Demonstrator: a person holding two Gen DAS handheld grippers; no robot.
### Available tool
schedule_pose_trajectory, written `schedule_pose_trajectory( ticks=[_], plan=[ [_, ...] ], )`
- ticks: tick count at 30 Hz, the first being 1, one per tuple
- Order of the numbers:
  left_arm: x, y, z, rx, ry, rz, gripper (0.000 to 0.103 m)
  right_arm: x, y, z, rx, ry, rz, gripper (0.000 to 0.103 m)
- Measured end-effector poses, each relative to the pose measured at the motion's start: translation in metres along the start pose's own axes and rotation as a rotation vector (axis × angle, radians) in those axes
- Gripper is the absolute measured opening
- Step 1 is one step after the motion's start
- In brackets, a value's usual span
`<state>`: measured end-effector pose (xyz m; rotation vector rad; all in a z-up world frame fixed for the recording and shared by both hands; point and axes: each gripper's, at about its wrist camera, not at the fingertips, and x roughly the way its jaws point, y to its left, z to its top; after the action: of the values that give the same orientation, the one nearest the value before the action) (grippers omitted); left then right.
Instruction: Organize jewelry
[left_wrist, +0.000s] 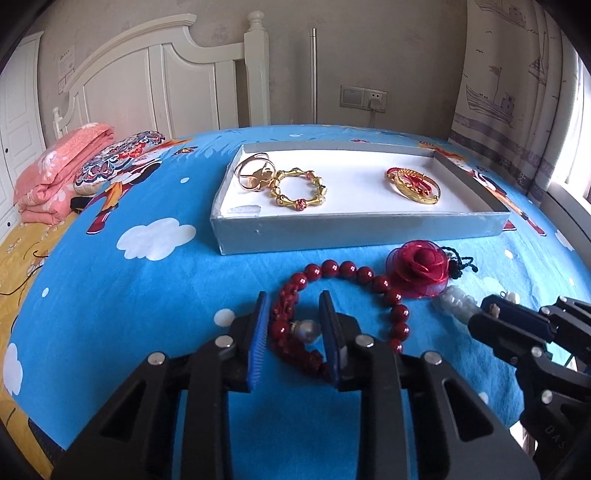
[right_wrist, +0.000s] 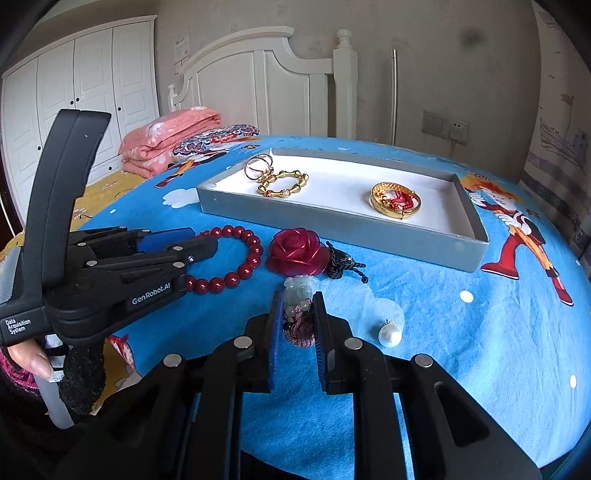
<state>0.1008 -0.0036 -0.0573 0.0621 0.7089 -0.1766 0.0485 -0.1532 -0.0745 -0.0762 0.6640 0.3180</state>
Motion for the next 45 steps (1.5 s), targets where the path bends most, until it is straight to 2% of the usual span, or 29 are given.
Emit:
schedule_pose_trajectory(
  ticks=[5,11,14,15,24,32,39,45],
  plan=[
    [0.004,0.014,0.009,-0.057,0.029,-0.066,0.027,0.003,0.001,0.002,-0.004,0.015,-0.012,0.018],
    [0.009,0.007,0.012,-0.022,0.026,-0.048,0.023,0.006,-0.001,0.005,-0.001,0.019,-0.005,0.018],
    [0.006,0.004,0.009,-0.003,0.000,-0.039,0.019,0.006,0.001,0.004,-0.017,0.013,-0.010,0.018],
    [0.003,0.004,0.008,0.000,-0.012,-0.036,0.011,0.006,0.002,0.004,-0.020,0.007,-0.012,0.017],
    [-0.024,0.008,0.014,-0.041,-0.101,-0.079,0.011,-0.005,-0.002,0.005,0.009,-0.057,-0.028,0.016],
    [-0.041,0.002,0.020,-0.028,-0.172,-0.052,0.011,-0.017,-0.002,0.012,0.015,-0.105,-0.043,0.015],
    [-0.056,-0.006,0.035,-0.021,-0.220,-0.093,0.011,-0.024,-0.001,0.018,0.017,-0.126,-0.050,0.015],
    [-0.065,-0.007,0.034,-0.029,-0.232,-0.098,0.011,-0.033,0.003,0.022,0.016,-0.148,-0.054,0.015]
  ],
)
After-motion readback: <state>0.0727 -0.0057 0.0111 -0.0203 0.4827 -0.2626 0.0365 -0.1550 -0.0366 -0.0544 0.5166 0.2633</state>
